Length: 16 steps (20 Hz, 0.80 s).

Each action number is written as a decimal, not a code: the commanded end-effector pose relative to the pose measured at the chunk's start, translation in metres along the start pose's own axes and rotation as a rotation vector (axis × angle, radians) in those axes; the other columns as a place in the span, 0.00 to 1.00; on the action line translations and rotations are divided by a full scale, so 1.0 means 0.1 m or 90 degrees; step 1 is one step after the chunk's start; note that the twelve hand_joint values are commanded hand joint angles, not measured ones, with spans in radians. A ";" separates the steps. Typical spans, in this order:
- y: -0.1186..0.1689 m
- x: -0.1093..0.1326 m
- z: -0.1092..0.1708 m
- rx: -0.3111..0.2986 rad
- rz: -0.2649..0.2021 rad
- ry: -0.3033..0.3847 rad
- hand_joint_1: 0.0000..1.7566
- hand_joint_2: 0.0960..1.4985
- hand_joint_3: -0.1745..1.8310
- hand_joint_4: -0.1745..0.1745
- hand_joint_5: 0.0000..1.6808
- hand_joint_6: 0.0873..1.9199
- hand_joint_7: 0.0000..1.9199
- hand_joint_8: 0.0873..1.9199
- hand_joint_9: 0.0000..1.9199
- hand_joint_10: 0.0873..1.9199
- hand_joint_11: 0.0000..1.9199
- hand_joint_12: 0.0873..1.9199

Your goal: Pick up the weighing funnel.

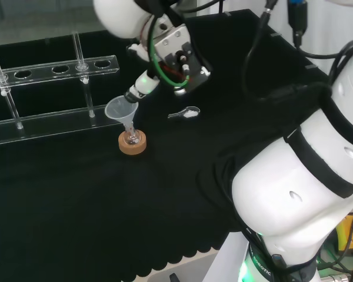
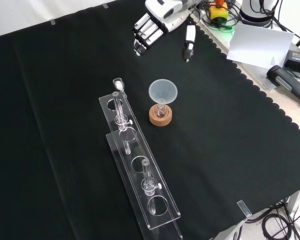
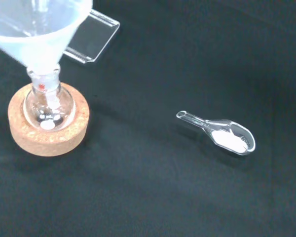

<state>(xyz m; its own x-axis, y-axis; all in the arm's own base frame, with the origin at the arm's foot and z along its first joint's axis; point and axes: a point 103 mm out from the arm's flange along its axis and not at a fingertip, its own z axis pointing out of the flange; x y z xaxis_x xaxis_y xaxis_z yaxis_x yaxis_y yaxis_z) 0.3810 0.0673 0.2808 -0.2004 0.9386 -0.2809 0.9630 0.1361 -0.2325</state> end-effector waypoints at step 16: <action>0.46 -0.71 0.51 0.039 0.065 0.136 0.43 0.51 0.13 0.29 0.27 0.00 0.24 0.34 0.40 0.25 0.25 0.67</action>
<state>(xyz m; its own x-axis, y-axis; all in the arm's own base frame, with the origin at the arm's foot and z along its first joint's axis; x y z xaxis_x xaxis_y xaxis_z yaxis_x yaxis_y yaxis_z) 0.4030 0.0088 0.2660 -0.0864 0.9895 -0.1158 0.9705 0.0574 -0.2341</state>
